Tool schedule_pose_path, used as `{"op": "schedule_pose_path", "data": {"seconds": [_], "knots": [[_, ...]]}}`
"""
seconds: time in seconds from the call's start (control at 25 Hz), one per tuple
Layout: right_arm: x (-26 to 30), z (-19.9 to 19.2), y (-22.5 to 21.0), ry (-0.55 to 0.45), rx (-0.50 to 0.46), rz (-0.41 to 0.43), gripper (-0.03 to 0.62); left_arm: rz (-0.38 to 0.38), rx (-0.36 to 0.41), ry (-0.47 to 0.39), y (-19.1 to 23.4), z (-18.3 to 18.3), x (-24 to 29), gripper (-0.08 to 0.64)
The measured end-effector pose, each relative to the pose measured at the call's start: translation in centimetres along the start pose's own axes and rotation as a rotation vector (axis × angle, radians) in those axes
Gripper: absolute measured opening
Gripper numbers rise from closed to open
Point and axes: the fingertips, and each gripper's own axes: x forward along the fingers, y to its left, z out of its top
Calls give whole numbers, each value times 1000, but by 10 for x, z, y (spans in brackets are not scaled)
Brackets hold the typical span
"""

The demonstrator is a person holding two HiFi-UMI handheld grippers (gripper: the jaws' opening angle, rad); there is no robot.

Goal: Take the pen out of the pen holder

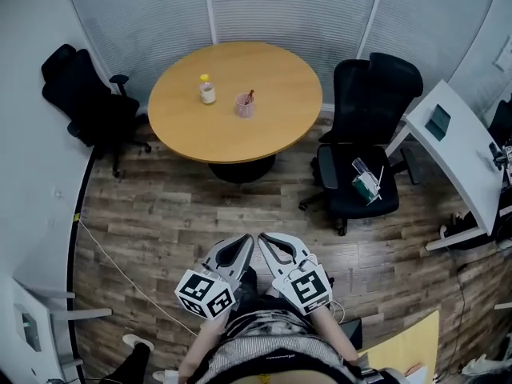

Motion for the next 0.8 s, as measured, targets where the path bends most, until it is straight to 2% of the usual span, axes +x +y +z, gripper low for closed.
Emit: {"op": "schedule_pose_path", "data": {"seconds": [0.36,0.8], "knots": [[60,15,-49,9,-46,-56,23,-62,14,19,60,34,49,3],[127,27,-77,19,-17,-90,23,-106,-2,38,117,59,78,3]]}}
